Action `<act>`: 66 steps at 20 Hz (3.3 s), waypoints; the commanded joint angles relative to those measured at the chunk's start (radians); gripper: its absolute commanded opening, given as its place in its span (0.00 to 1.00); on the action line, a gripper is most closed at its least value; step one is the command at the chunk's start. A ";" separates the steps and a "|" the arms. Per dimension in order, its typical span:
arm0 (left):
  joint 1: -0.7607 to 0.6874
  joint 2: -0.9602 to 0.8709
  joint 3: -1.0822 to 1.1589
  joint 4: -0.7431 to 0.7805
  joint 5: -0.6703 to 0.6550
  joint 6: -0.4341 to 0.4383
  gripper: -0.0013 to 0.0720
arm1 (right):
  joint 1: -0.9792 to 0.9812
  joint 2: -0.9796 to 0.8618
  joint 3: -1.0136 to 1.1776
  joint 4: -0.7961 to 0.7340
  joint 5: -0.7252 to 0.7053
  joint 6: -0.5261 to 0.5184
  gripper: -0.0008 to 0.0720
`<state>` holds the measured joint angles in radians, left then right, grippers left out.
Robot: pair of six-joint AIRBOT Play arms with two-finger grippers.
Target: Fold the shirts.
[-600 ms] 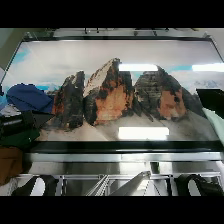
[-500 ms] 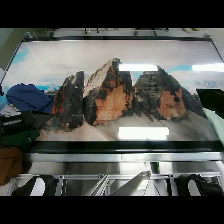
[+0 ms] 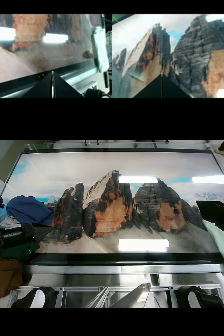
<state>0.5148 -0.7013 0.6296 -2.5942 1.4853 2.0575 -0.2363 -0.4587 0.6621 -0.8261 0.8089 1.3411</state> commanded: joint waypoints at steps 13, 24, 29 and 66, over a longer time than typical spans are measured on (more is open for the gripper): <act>0.001 -0.004 0.217 0.174 -0.265 -0.024 1.00 | 0.001 -0.019 -0.001 0.028 -0.112 0.001 0.05; 0.063 -0.521 0.729 0.943 -0.211 -0.270 1.00 | 0.001 -0.185 -0.001 0.072 -0.098 0.001 0.74; 0.060 -0.865 0.853 0.793 -0.203 -0.219 1.00 | 0.001 -0.318 0.000 0.163 -0.097 -0.006 0.74; -1.005 -1.078 1.200 0.536 0.198 -0.254 1.00 | 0.002 -0.404 0.000 0.244 0.205 -0.160 0.78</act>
<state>-0.4309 -1.7897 1.8385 -2.1521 1.5803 1.8969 -0.2359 -0.8307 0.6617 -0.5674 0.9096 1.2003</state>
